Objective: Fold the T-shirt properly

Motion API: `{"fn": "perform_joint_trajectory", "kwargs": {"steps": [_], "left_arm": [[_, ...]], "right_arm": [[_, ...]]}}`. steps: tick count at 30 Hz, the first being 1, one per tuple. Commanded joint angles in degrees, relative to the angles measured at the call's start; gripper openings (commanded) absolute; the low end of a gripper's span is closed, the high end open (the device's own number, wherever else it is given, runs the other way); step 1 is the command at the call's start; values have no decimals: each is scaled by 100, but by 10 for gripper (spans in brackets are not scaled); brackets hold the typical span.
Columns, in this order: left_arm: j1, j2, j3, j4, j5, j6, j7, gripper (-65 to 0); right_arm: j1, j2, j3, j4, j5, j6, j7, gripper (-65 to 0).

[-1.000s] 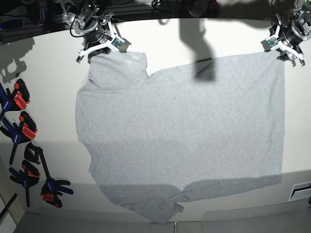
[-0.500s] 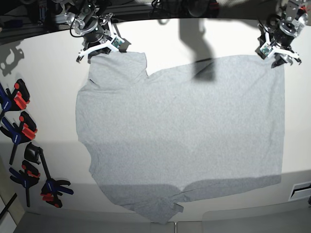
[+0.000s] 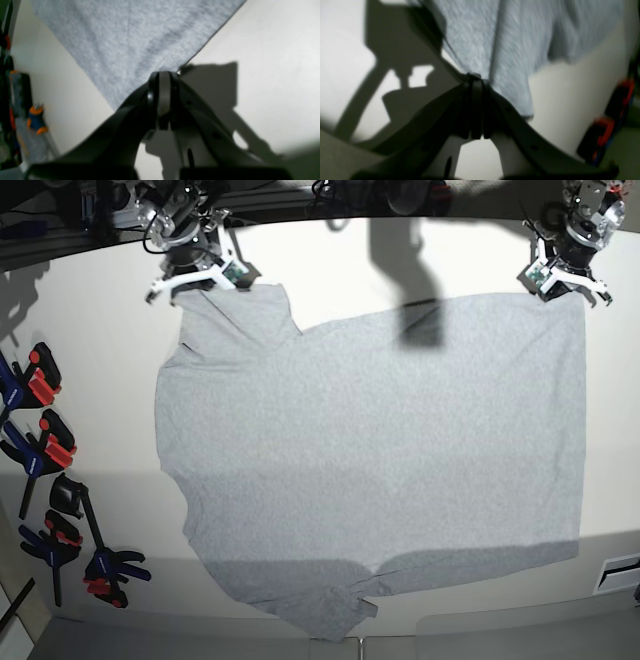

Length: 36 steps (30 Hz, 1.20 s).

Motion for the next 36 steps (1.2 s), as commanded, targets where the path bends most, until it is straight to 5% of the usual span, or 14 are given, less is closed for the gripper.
{"fn": "perform_joint_trajectory", "kwargs": {"steps": [1, 4, 15, 25, 26, 30, 32, 36], "left_arm": [[28, -105, -28, 157, 11, 144, 136, -650], [28, -212, -35, 468, 11, 542, 254, -650], [4, -498, -39, 903, 7, 584, 264, -650], [28, -498, -39, 903, 7, 584, 295, -650], [28, -498, -39, 903, 7, 584, 295, -650], [28, -498, -39, 903, 7, 584, 295, -650], [28, -498, -39, 903, 7, 584, 295, -650], [28, -496, -39, 903, 7, 586, 295, -650]], "right_arm": [[-28, 74, 24, 208, 11, -98, 55, -650], [-28, 72, 26, 503, 11, -98, 4, -650], [527, 74, 26, 791, 17, -225, -313, -650], [496, 374, 26, 793, 315, 466, -610, -650], [494, 463, 26, 793, 321, 514, -673, -632], [485, 822, 26, 791, 323, 542, -837, -378], [407, 1008, 26, 791, 323, 586, -848, -352], [107, 1394, 20, 791, 474, 1180, -835, -352]]}}
